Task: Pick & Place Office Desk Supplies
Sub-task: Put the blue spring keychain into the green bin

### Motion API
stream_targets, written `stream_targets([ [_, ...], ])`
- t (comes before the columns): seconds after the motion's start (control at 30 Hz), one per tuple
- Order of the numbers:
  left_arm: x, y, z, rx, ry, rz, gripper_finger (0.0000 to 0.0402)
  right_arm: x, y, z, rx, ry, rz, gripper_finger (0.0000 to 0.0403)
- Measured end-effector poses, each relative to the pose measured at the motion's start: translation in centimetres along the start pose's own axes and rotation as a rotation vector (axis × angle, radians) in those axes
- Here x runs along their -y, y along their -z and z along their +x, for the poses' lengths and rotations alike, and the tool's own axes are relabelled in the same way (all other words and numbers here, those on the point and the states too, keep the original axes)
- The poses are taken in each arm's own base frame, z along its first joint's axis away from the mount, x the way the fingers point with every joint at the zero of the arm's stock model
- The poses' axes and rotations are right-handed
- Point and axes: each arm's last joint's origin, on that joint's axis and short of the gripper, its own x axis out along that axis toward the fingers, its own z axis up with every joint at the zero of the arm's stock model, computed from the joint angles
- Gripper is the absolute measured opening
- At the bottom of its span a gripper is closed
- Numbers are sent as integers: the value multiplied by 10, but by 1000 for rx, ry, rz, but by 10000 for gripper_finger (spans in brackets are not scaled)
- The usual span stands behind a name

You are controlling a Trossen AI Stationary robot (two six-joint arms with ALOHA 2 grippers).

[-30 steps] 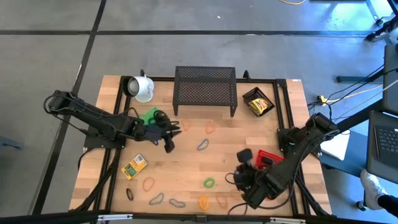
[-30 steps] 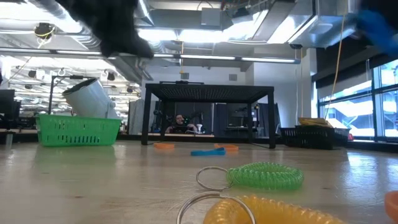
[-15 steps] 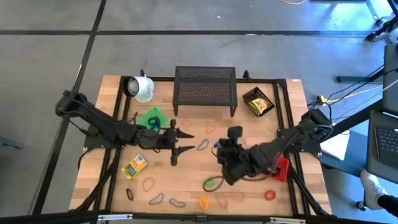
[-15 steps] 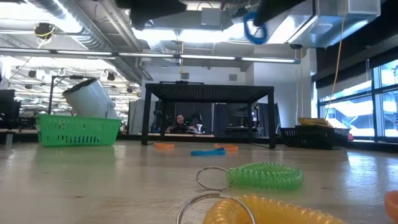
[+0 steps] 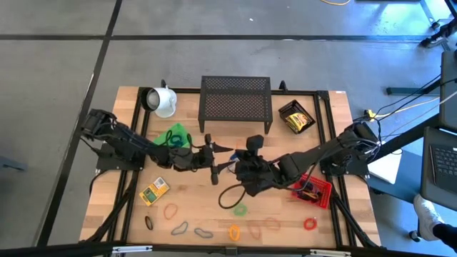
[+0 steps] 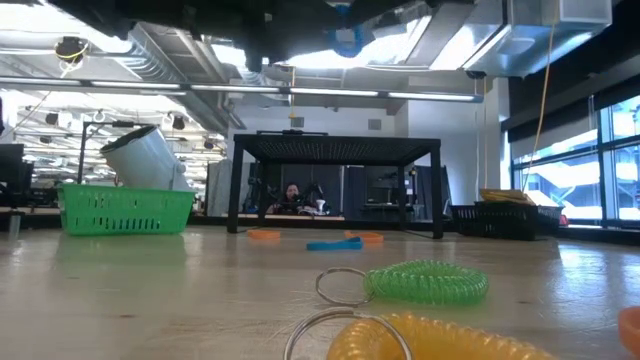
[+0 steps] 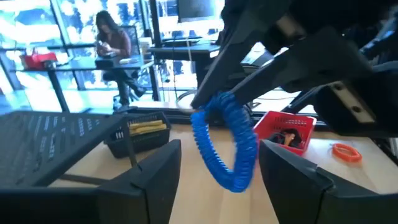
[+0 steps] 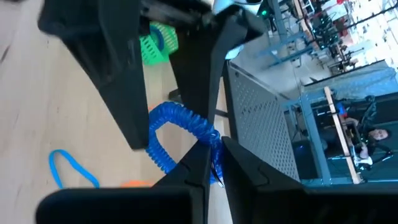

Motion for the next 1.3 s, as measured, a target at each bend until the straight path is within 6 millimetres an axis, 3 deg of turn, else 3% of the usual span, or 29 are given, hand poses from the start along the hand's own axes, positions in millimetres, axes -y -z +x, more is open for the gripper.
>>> stream_targets([
  [0.2, -5, 1, 3, -3, -18, -74, 180, 2, -1, 3, 4, -4, -3, 32],
  [0.5, -6, 2, 4, -10, -9, -106, 19, 0, -1, 3, 16, -89, 14, 33],
  [0.67, -6, 3, 4, -17, -9, -131, 23, -2, -3, 3, 29, -201, 107, 59],
  [0.83, -5, 3, 3, -17, -8, -148, 21, -1, -3, -2, 38, -344, 183, 130],
  [1.07, -14, 2, -3, -115, -69, -119, 22, 20, -10, -32, -99, -648, 342, 221],
  [1.3, -39, -9, -29, -294, -212, -87, 22, 19, -2, -67, -289, -741, 382, 227],
])
